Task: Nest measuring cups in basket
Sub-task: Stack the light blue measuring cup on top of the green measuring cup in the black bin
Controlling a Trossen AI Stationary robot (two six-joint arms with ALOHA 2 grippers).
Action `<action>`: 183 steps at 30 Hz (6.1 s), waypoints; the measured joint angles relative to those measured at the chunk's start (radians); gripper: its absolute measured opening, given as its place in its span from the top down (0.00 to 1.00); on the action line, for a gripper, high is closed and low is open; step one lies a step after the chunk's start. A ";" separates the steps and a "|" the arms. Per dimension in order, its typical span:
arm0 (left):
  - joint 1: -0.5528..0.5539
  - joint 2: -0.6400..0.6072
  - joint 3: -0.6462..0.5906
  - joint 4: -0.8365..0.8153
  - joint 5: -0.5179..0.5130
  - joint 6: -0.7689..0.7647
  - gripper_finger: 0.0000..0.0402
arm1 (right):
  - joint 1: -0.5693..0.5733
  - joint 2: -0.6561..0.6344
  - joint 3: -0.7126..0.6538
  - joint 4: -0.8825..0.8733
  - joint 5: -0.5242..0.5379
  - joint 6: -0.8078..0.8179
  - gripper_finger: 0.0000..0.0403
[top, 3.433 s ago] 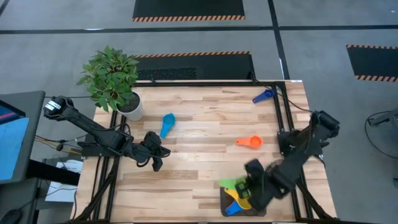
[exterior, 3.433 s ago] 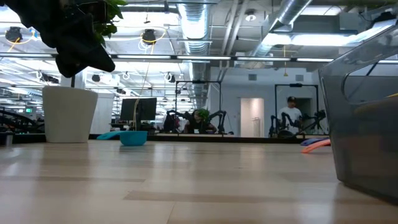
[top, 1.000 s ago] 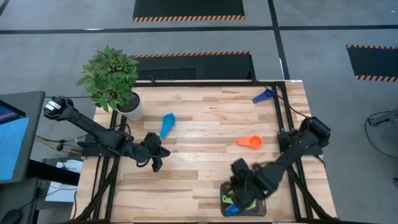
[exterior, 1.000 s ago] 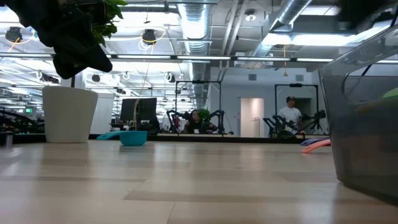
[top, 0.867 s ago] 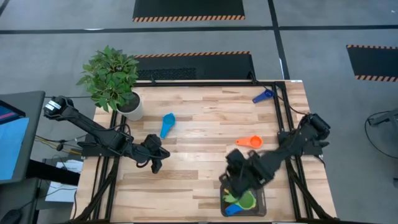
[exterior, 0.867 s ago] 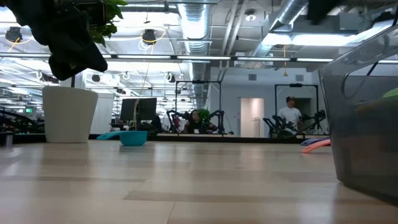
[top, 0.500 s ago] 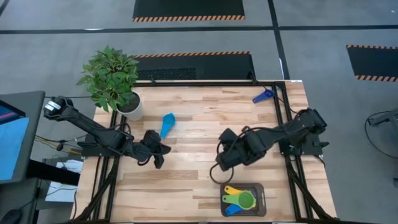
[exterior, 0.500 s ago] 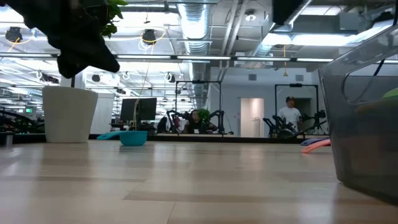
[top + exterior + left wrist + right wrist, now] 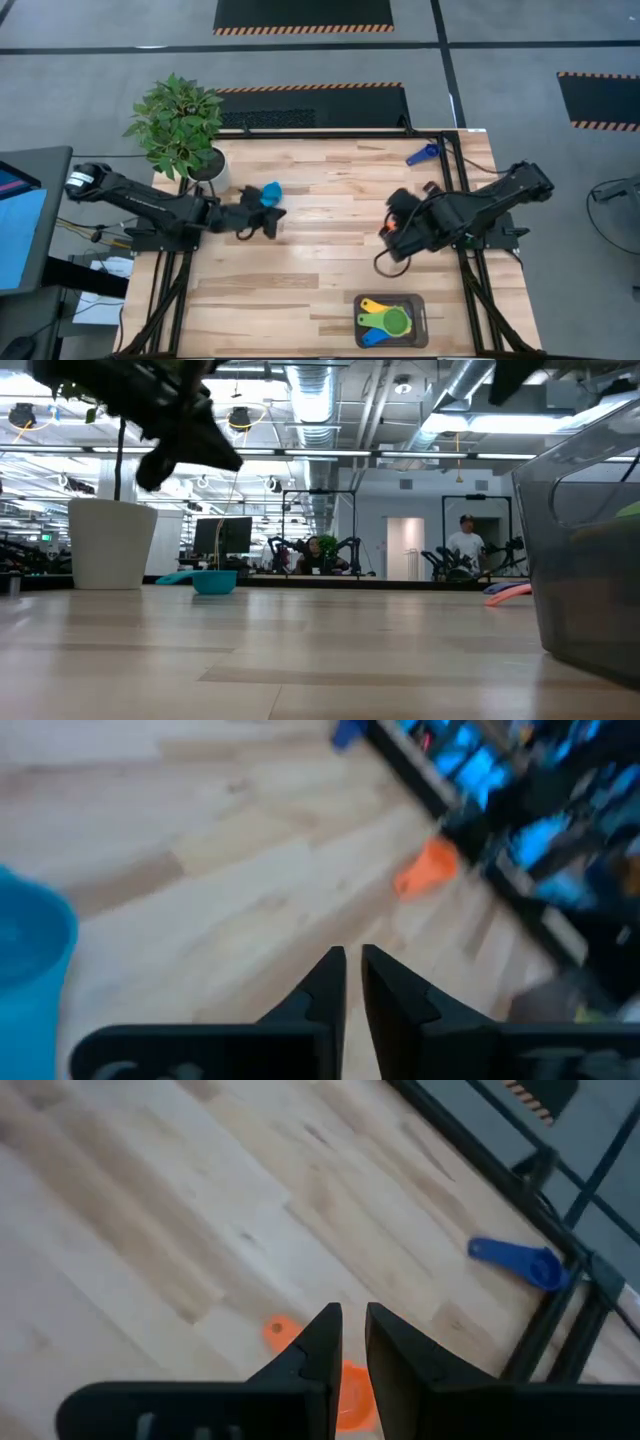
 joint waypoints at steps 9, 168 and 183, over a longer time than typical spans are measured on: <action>0.124 0.127 0.095 0.051 0.159 -0.016 0.85 | -0.016 -0.250 -0.314 0.011 -0.001 0.121 0.82; 0.059 0.860 0.714 -0.696 0.490 0.107 1.00 | -0.308 -0.136 -0.525 0.346 -0.429 -0.428 0.82; -0.066 0.868 0.905 -0.575 0.427 0.212 1.00 | -0.317 -0.136 -0.524 0.221 -0.400 -0.442 0.82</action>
